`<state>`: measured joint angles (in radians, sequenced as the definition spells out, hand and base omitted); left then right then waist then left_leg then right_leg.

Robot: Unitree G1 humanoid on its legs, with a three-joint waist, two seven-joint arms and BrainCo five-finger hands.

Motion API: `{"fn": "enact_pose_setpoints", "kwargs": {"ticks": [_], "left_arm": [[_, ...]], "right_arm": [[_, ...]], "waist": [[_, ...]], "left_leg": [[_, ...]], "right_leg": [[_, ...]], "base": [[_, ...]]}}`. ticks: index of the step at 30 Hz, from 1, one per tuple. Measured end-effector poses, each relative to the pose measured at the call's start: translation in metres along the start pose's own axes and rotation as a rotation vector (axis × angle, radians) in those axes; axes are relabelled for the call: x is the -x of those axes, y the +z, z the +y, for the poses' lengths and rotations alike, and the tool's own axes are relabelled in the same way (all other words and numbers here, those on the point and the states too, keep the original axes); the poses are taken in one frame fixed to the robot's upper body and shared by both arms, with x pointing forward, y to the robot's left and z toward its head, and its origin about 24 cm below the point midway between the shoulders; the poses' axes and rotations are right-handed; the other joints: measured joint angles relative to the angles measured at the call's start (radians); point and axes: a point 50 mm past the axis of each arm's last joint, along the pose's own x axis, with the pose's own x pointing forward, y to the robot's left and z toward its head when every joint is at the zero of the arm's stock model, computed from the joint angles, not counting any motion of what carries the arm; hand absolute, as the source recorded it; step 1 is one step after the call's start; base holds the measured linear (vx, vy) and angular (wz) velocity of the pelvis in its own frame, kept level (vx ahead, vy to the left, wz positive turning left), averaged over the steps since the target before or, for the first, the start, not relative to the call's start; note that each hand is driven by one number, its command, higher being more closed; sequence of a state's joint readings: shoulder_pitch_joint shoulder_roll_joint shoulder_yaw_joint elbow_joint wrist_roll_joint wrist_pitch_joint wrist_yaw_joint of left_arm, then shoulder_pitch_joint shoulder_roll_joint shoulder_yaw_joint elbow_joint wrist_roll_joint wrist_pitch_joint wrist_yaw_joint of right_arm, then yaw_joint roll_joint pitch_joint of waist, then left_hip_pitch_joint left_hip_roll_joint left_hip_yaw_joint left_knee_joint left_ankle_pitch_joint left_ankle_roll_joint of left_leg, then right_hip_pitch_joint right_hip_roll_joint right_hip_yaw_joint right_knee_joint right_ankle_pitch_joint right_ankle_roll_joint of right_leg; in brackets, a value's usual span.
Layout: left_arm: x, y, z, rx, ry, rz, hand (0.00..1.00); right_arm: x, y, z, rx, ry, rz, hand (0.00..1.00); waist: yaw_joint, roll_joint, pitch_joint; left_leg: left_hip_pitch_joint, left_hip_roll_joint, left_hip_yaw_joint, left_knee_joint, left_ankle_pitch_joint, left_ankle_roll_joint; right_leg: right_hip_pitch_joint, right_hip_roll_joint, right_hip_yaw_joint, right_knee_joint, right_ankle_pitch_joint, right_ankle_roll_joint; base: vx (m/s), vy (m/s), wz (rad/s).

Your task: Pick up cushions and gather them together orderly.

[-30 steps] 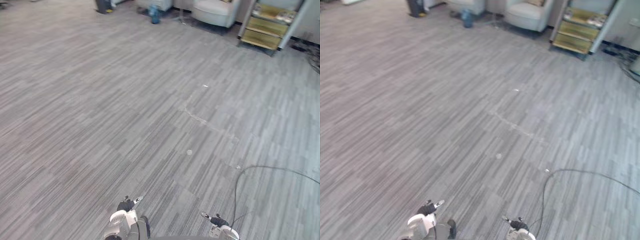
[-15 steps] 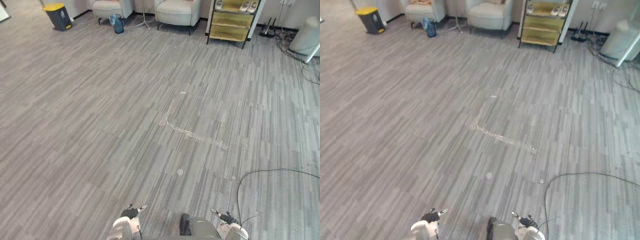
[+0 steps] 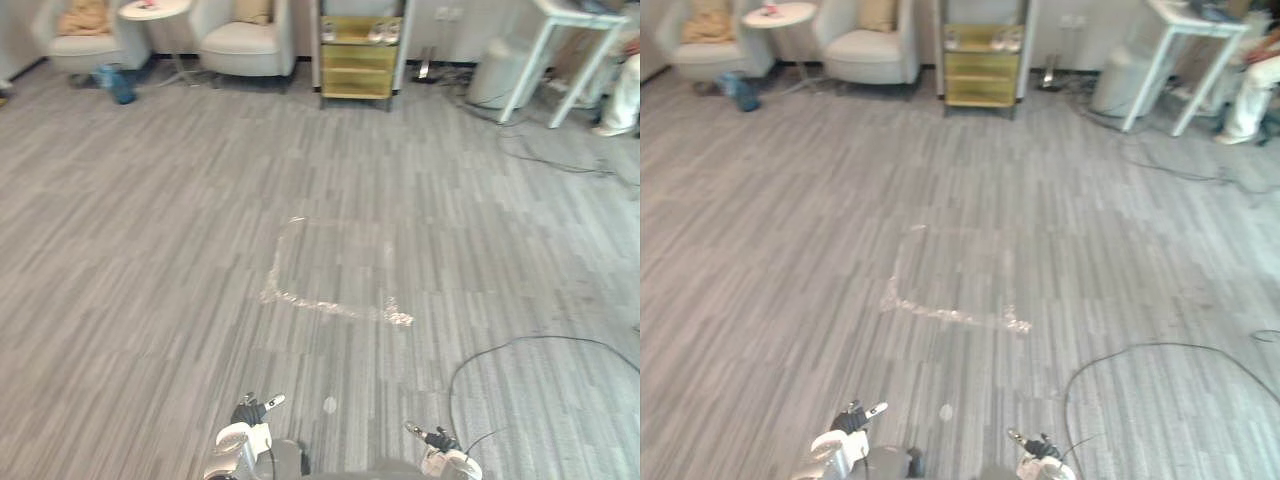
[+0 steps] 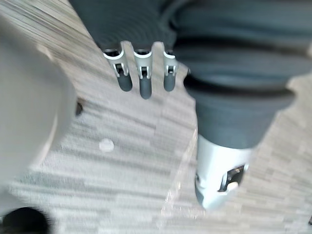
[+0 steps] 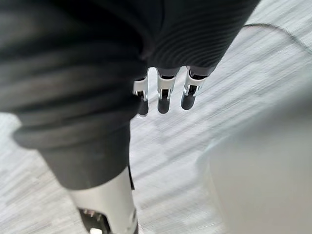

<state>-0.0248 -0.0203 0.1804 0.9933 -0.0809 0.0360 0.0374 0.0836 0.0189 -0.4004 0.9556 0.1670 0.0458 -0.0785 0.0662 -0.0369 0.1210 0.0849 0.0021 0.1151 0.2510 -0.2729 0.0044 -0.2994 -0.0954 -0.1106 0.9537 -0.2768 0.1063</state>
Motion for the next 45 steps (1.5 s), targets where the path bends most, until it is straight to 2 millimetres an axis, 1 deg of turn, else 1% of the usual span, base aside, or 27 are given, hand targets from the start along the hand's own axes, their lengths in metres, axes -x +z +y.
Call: {"fn": "enact_pose_setpoints", "kwargs": {"ticks": [3,4,5,6,7,8,9,10,11,12,14,15,19,22,23,24,26,28,30,32,34,37,38,40,43,44,45], "left_arm": [[0.000,-0.002,-0.001,-0.001,-0.003,0.009,0.00],[0.000,-0.003,0.001,-0.006,0.001,0.013,0.00],[0.000,-0.004,0.002,-0.010,0.004,0.018,0.00],[0.001,-0.011,0.002,-0.010,0.006,0.046,0.00],[0.002,-0.017,0.001,0.000,0.002,0.062,0.00],[0.002,-0.018,-0.002,0.004,-0.004,0.063,0.00],[0.002,-0.014,-0.011,0.016,-0.022,0.050,0.00],[0.004,-0.020,-0.003,0.018,-0.005,0.056,0.00],[0.004,-0.022,-0.006,0.026,-0.009,0.058,0.00],[0.005,-0.023,-0.008,0.035,-0.019,0.059,0.00],[0.005,-0.016,-0.008,0.039,-0.020,0.030,0.00],[0.004,-0.016,-0.008,0.041,-0.019,0.025,0.00],[0.004,-0.011,-0.007,0.040,-0.021,-0.002,0.00],[0.004,-0.011,-0.007,0.029,-0.024,-0.003,0.00],[0.004,-0.009,-0.003,0.007,-0.021,-0.008,0.00],[0.003,-0.009,0.004,-0.013,-0.006,0.001,0.00],[0.002,-0.006,0.008,-0.019,-0.001,-0.005,0.00],[0.004,-0.014,0.014,-0.019,0.001,0.023,0.00],[0.005,-0.018,0.016,-0.021,0.007,0.039,0.00],[0.006,-0.022,0.014,-0.026,0.003,0.056,0.00],[0.006,-0.022,0.015,-0.028,0.005,0.055,0.00],[0.006,-0.023,0.017,-0.060,0.003,0.066,0.00],[0.006,-0.026,0.021,-0.067,0.013,0.081,0.00],[0.007,-0.032,0.019,-0.055,0.011,0.096,0.00],[0.007,-0.028,0.016,0.018,0.020,0.072,0.00],[0.007,-0.027,0.015,0.042,0.022,0.067,0.00],[0.007,-0.025,0.015,0.040,0.021,0.054,0.00]], "right_arm": [[-0.001,0.002,-0.006,-0.038,-0.021,-0.007,0.00],[-0.002,0.004,-0.008,-0.059,-0.026,-0.005,0.00],[-0.002,0.005,-0.009,-0.068,-0.030,-0.004,0.00],[-0.003,0.004,-0.016,-0.076,-0.051,0.007,0.00],[-0.004,0.009,-0.020,-0.086,-0.064,-0.005,0.00],[-0.005,0.012,-0.022,-0.090,-0.068,-0.011,0.00],[-0.005,0.017,-0.030,-0.084,-0.085,-0.022,0.00],[-0.003,0.010,-0.026,-0.039,-0.069,-0.009,0.00],[-0.004,0.012,-0.027,-0.031,-0.068,-0.011,0.00],[-0.005,0.020,-0.027,-0.022,-0.067,-0.029,0.00],[-0.007,0.027,-0.017,-0.027,-0.046,-0.043,0.00],[-0.007,0.027,-0.016,-0.029,-0.042,-0.044,0.00],[-0.010,0.034,-0.005,-0.029,-0.019,-0.047,0.00],[-0.008,0.022,-0.011,0.025,-0.032,-0.015,0.00],[-0.008,0.018,-0.011,0.042,-0.031,-0.002,0.00],[-0.007,0.012,-0.007,0.053,-0.018,0.021,0.00],[-0.007,0.008,-0.010,0.048,-0.027,0.037,0.00],[-0.005,0.005,-0.008,0.051,-0.008,0.033,0.00],[-0.005,0.010,-0.010,0.063,-0.004,0.005,0.00],[-0.004,0.012,-0.012,0.061,-0.007,-0.011,0.00],[-0.004,0.012,-0.012,0.057,-0.010,-0.009,0.00],[-0.006,0.010,-0.015,0.013,-0.025,0.009,0.00],[-0.005,0.005,-0.024,-0.016,-0.055,0.028,0.00],[-0.005,0.003,-0.033,-0.031,-0.084,0.042,0.00],[-0.004,0.003,-0.040,-0.015,-0.098,0.047,0.00],[-0.004,0.006,-0.039,0.000,-0.095,0.033,0.00],[-0.004,0.005,-0.038,0.014,-0.090,0.029,0.00]], "waist": [[-0.009,0.019,-0.002],[-0.022,0.029,-0.001],[-0.027,0.033,0.001],[-0.035,0.053,-0.007],[-0.016,0.089,-0.005],[-0.016,0.095,0.002],[-0.029,0.083,0.018],[-0.032,0.077,-0.003],[-0.030,0.095,-0.005],[-0.022,0.137,-0.011],[-0.009,0.116,-0.002],[-0.004,0.111,0.001],[0.008,0.104,0.004],[0.021,0.118,-0.002],[0.032,0.107,-0.012],[0.033,0.064,-0.034],[0.036,0.060,-0.028],[0.043,0.069,-0.015],[0.035,0.071,-0.012],[0.030,0.080,-0.001],[0.019,0.079,-0.001],[-0.010,0.081,0.001],[-0.023,0.072,0.000],[-0.026,0.097,0.001],[-0.015,0.106,0.006],[-0.012,0.111,0.013],[-0.002,0.111,0.014]], "left_leg": [[0.102,0.023,-0.026,-0.105,-0.008,0.013],[0.147,0.036,-0.050,-0.149,-0.018,0.017],[0.161,0.039,-0.068,-0.151,-0.022,0.017],[0.179,0.064,-0.116,-0.123,-0.023,0.016],[0.161,0.078,-0.160,-0.042,0.013,-0.033],[0.161,0.066,-0.174,-0.018,0.038,-0.048],[0.158,0.017,-0.189,0.073,0.116,-0.088],[0.072,0.010,-0.144,0.339,0.165,-0.168],[0.052,0.023,-0.120,0.400,0.165,-0.165],[-0.037,0.084,-0.048,0.540,0.079,-0.109],[-0.127,0.090,0.036,0.498,0.000,-0.050],[-0.139,0.083,0.045,0.462,-0.005,-0.051],[-0.219,0.025,0.023,0.111,0.038,-0.075],[-0.240,0.028,0.014,-0.060,0.191,-0.071],[-0.222,0.018,0.036,-0.059,0.253,-0.034],[-0.223,-0.019,0.067,-0.049,0.224,0.006],[-0.206,-0.037,0.083,0.003,0.149,0.033],[-0.078,-0.044,0.098,-0.022,0.095,0.033],[-0.019,-0.048,0.097,-0.033,0.080,0.025],[0.101,-0.045,0.093,-0.124,0.068,0.024],[0.131,-0.031,0.085,-0.144,0.055,0.016],[0.129,0.006,0.051,-0.114,0.010,-0.008],[0.128,0.010,0.010,-0.085,-0.026,-0.030],[0.142,0.039,-0.026,-0.054,-0.035,-0.045],[-0.055,0.073,-0.049,0.359,0.028,-0.099],[-0.132,0.097,-0.040,0.534,0.117,-0.102],[-0.169,0.117,-0.014,0.616,0.122,-0.080]], "right_leg": [[-0.021,-0.001,-0.103,-0.309,0.017,-0.048],[-0.037,0.029,-0.100,-0.523,0.106,-0.067],[-0.037,0.042,-0.091,-0.587,0.170,-0.085],[-0.003,0.069,-0.085,-0.637,0.260,-0.149],[0.025,0.061,-0.099,-0.588,0.242,-0.172],[0.011,0.043,-0.101,-0.529,0.230,-0.174],[-0.059,0.005,-0.113,-0.337,0.165,-0.159],[0.051,0.010,-0.108,-0.554,0.169,-0.202],[0.074,0.017,-0.112,-0.561,0.156,-0.194],[0.130,0.051,-0.102,-0.599,0.137,-0.195],[0.231,0.038,-0.079,-0.674,0.130,-0.188],[0.250,0.034,-0.071,-0.687,0.127,-0.183],[0.358,0.018,0.001,-0.739,0.073,-0.140],[0.426,0.030,0.045,-0.750,0.012,-0.092],[0.444,0.020,0.080,-0.755,-0.006,-0.074],[0.453,-0.022,0.122,-0.787,0.009,-0.051],[0.452,-0.041,0.183,-0.719,0.017,-0.035],[0.293,-0.042,0.219,-0.241,0.049,0.131],[0.223,-0.047,0.206,-0.070,0.062,0.152],[0.129,-0.105,0.070,-0.052,0.014,0.063],[0.102,-0.104,0.013,-0.181,0.003,0.035],[0.088,-0.032,0.027,-0.543,0.090,-0.013],[0.097,-0.001,0.070,-0.616,0.206,-0.040],[0.112,0.016,0.041,-0.594,0.184,-0.062],[0.157,0.006,-0.001,-0.591,0.125,-0.089],[0.207,0.007,-0.011,-0.607,0.104,-0.106],[0.264,0.007,-0.019,-0.626,0.088,-0.116]], "base": [[0.59,-0.042,0.38],[0.53,-0.091,0.40],[0.69,-0.150,0.63],[0.72,-0.156,0.42],[0.71,-0.156,0.32],[0.74,-0.201,0.21],[0.63,-0.292,0.41],[0.50,-0.261,0.33],[0.38,-0.230,-0.08],[0.43,-0.096,-0.34],[0.57,-0.090,-0.31],[0.46,-0.042,-0.33],[0.41,0.074,-0.57],[0.46,0.211,-0.48],[0.72,0.320,-0.52],[0.77,0.364,-0.50],[0.50,0.270,-0.29],[0.33,0.183,-0.27],[0.31,0.104,0.04],[0.31,0.074,0.05],[0.23,-0.035,0.14],[0.27,-0.156,0.34],[0.43,-0.304,0.61],[0.40,-0.278,0.50],[0.34,-0.276,0.30],[0.36,-0.234,0.21],[0.36,-0.213,0.15]]}}
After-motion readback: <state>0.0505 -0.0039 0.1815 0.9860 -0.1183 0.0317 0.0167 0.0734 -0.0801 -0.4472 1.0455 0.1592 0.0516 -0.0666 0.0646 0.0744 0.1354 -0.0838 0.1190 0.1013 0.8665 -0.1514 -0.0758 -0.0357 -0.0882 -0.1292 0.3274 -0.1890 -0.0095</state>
